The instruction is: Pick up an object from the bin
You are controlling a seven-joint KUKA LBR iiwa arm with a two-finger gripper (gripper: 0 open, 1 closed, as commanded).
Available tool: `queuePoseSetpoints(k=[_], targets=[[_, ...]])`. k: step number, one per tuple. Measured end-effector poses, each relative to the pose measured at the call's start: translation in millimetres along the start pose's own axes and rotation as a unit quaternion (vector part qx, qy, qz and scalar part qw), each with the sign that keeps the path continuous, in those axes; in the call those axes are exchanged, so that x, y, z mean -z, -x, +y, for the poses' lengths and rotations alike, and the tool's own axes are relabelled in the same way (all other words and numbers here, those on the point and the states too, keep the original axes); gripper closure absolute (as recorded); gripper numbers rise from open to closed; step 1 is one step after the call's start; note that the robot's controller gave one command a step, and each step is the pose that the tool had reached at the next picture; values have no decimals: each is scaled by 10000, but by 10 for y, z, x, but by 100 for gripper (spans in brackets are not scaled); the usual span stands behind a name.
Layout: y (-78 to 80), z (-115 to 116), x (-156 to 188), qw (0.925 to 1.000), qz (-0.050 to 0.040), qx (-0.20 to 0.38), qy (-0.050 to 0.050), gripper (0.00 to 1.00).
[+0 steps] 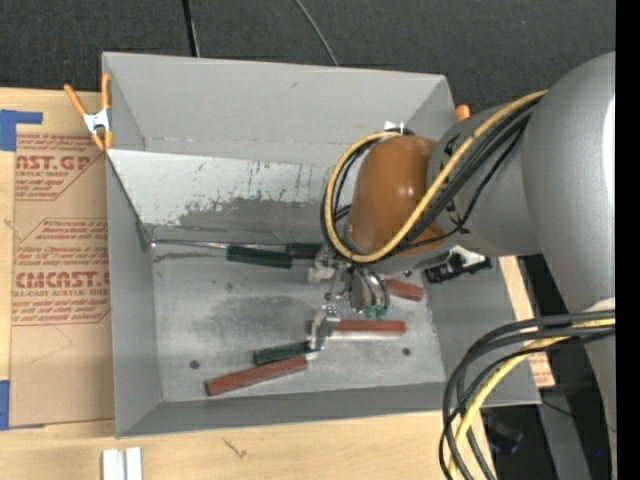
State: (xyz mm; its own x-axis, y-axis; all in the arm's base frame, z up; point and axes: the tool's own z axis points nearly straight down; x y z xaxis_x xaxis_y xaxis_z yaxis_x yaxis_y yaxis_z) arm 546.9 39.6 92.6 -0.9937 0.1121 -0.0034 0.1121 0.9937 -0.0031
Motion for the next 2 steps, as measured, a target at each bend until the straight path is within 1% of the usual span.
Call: queuePoseSetpoints(k=[1, 2], targets=[[-169, -111, 129, 9999, 25, 136, 19, 0], [-63, -338, -157, 9970, -83, 770, 31, 100]])
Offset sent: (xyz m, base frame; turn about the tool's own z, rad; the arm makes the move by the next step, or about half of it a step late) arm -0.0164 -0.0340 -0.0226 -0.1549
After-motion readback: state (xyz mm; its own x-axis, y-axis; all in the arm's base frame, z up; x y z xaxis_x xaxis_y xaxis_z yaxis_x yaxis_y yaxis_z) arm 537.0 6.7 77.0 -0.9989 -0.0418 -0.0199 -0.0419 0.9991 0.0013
